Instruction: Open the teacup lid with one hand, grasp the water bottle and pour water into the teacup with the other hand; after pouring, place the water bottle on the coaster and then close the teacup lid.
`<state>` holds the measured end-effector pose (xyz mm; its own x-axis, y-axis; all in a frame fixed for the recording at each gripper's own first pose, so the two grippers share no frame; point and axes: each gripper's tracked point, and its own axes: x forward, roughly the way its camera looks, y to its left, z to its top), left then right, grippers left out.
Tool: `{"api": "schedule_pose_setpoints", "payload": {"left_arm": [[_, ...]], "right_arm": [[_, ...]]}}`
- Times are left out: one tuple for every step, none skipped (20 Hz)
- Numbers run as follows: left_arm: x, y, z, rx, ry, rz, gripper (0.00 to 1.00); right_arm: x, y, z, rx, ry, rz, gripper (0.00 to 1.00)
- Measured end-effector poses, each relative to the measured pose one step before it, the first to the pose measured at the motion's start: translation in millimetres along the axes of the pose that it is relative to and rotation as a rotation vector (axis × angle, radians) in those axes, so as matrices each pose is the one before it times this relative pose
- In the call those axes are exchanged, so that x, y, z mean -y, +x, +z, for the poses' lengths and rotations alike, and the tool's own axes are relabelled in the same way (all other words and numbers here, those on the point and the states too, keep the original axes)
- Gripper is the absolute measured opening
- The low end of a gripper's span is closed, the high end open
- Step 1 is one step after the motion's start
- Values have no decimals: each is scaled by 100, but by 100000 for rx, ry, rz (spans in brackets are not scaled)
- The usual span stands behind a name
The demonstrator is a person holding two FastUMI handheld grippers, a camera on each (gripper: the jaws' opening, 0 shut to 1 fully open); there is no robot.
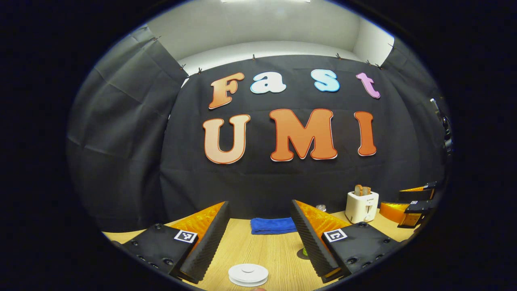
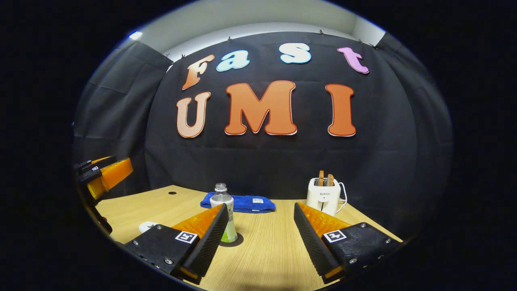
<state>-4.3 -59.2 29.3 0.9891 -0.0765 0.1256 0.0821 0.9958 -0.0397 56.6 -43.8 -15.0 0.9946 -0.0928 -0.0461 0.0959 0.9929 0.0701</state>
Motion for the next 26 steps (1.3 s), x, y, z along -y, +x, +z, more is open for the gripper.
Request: {"api": "schedule_pose_setpoints", "payload": {"left_arm": [[-62,-18,-102,-554,-421,350,95],[56,39,-161,-496,-226,-250,95],[53,-75,-186,-1007,92,-286,98],[-50,-81,-105,-466,224,-237,98],[-167,40,100,-155,238,312,95],[-44,-42,283,279,257,-46,95],[7,-64,192,515,375,70,95],[-72,-113,295,611,472,204,95],[-35,-28,170,458,234,-170,95],[1,-6,147,27,15,-113,95],[71,-104,149,300,34,-251,95],[62,45,151,237,-33,15,95],[12,-67,3,-20,-142,-262,95],[75,6,6,-149,-378,-442,95],[95,8,-86,-135,-169,-295,95],[-25,10,1,-147,17,25,95],[45,71,-153,-347,31,-58,95],[-4,1,-38,-270,4,28,95],[-86,-6,-137,-373,-131,226,95],[-100,-18,-119,-250,-31,70,95],[-41,25,-14,-202,-1,164,95],[-120,2,25,33,38,128,95],[133,130,50,11,141,-405,98],[73,44,-40,-132,332,-397,95],[-10,99,52,30,208,-411,95],[195,82,-103,-419,73,-646,98]], "right_arm": [[-7,-257,240,264,157,-89,97],[150,-101,142,441,-400,-739,97],[86,-27,79,248,-614,-459,97],[-6,-91,15,191,-361,-386,97],[-160,-118,55,15,-25,245,97],[-193,-104,101,-246,305,283,97],[-135,4,45,30,168,352,98],[-80,29,95,30,-49,44,98],[-58,87,-34,40,-160,200,97],[-118,20,127,5,-319,320,97],[-77,-184,156,138,-316,78,97],[-72,-39,153,446,-230,364,97],[-123,-13,56,-23,-120,138,97],[-75,31,10,-159,81,344,97],[-84,-39,-134,-150,-233,214,97],[-81,3,79,104,-498,312,97],[-130,-65,25,14,-373,141,97],[-102,50,-118,170,-313,238,97],[-111,-12,75,26,-269,280,97],[-74,-61,3,-89,-157,269,97],[-161,99,-57,-165,-114,330,98],[-39,31,-150,-201,-65,129,98],[-72,48,-62,-325,-77,290,98],[-17,-33,-31,-352,-107,26,98],[-29,-42,-74,-211,-34,137,98],[-19,28,-38,61,81,120,98]]}}
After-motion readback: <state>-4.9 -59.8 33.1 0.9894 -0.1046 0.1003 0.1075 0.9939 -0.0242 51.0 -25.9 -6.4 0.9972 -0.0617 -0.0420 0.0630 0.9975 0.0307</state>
